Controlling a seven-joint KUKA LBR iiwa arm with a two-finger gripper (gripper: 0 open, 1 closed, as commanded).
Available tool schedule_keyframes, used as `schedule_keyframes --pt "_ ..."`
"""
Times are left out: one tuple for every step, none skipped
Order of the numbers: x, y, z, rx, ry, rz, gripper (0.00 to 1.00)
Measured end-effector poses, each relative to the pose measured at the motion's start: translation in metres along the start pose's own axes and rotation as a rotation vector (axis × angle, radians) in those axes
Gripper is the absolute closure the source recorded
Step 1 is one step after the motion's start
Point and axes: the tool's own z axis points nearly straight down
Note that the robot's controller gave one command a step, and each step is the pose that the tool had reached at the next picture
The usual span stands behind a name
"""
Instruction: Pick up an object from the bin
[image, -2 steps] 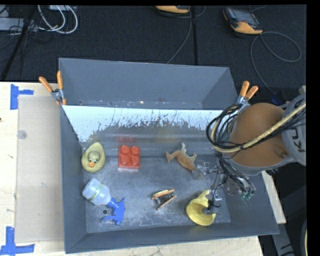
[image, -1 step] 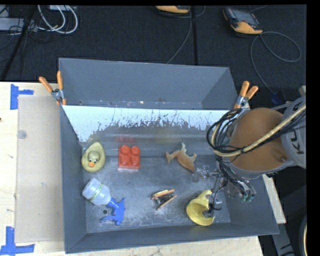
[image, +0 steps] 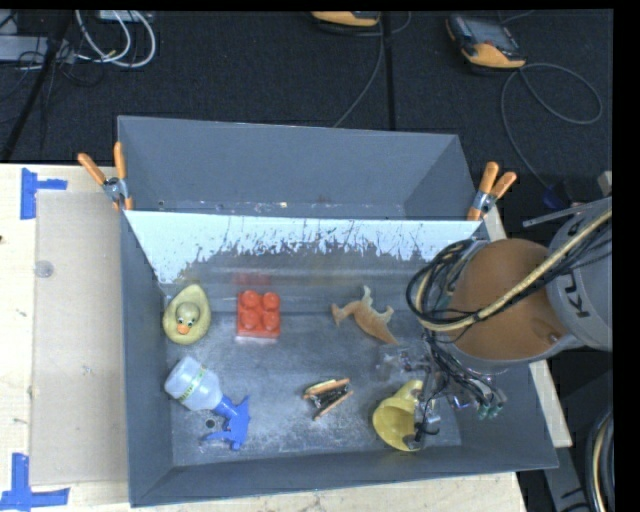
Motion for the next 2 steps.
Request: schedule_keyframes --pt "0.005 -0.008 0.018 0.001 -0.002 -0.179 0.0" --pt "-0.004 -0.007 0.03 0.0 0.007 -0.295 0.0"
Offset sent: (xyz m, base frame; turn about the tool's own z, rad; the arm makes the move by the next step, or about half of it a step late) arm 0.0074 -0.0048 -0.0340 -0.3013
